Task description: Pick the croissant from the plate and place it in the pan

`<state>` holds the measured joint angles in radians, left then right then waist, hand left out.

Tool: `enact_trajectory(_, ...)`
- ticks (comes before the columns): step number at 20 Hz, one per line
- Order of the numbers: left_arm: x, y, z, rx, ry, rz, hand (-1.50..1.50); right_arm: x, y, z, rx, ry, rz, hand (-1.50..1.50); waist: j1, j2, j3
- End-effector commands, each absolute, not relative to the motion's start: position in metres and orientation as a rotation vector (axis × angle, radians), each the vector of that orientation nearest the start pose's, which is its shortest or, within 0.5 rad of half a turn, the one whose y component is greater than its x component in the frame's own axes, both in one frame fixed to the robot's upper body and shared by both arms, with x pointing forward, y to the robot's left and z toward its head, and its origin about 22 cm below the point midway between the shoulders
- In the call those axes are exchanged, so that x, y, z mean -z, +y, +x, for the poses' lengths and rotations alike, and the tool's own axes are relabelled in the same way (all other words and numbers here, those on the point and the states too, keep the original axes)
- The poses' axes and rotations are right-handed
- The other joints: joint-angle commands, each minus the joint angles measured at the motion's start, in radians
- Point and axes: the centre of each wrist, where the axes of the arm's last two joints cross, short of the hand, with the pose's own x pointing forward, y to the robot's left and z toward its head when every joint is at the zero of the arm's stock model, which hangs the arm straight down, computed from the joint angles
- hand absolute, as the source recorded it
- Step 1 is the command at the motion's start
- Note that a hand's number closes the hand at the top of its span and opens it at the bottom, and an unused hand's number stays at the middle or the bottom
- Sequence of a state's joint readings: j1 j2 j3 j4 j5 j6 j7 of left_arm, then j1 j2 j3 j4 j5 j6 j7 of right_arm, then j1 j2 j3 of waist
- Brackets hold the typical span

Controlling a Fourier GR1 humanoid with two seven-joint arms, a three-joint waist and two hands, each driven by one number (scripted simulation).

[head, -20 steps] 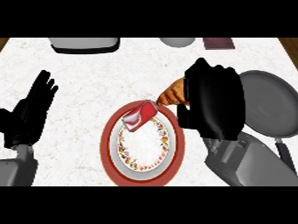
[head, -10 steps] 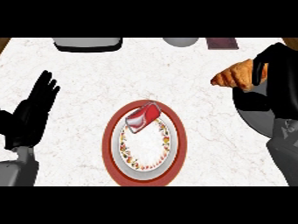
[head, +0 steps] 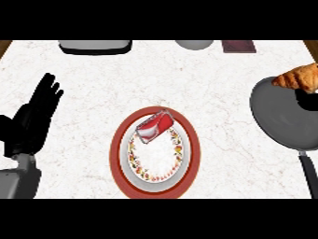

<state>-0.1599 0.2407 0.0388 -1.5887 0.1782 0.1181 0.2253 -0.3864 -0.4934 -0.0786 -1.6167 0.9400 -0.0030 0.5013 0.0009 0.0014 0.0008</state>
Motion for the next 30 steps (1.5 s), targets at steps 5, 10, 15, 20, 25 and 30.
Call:
enact_trajectory(5, -0.072, 0.276, 0.281, -0.021, -1.539, 0.095, 0.00, -0.095, -0.381, 0.330, -0.597, -1.353, -1.319, 1.50, 0.016, 0.004, 0.001)
enact_trajectory(10, -0.060, 0.264, 0.288, -0.029, -1.540, 0.092, 0.00, -0.055, -0.387, 0.350, -0.647, -1.344, -1.283, 1.50, 0.017, 0.006, 0.001)
enact_trajectory(15, -0.056, 0.254, 0.275, -0.036, -1.536, 0.081, 0.00, -0.020, -0.393, 0.345, -0.491, -1.153, -1.216, 1.50, 0.022, 0.006, 0.001)
enact_trajectory(20, -0.068, 0.249, 0.290, -0.027, -1.523, 0.079, 0.00, -0.011, -0.400, 0.356, -0.505, -1.108, -1.083, -1.50, 0.020, 0.006, 0.001)
enact_trajectory(25, -0.062, 0.252, 0.278, -0.037, -1.521, 0.084, 0.00, -0.006, -0.426, 0.340, -0.418, -1.257, -1.043, -1.50, 0.014, 0.004, 0.001)
enact_trajectory(30, -0.071, 0.286, 0.281, -0.044, -1.522, 0.108, 0.00, -0.025, -0.449, 0.334, -0.153, -1.434, -0.963, -1.50, 0.005, 0.002, 0.001)
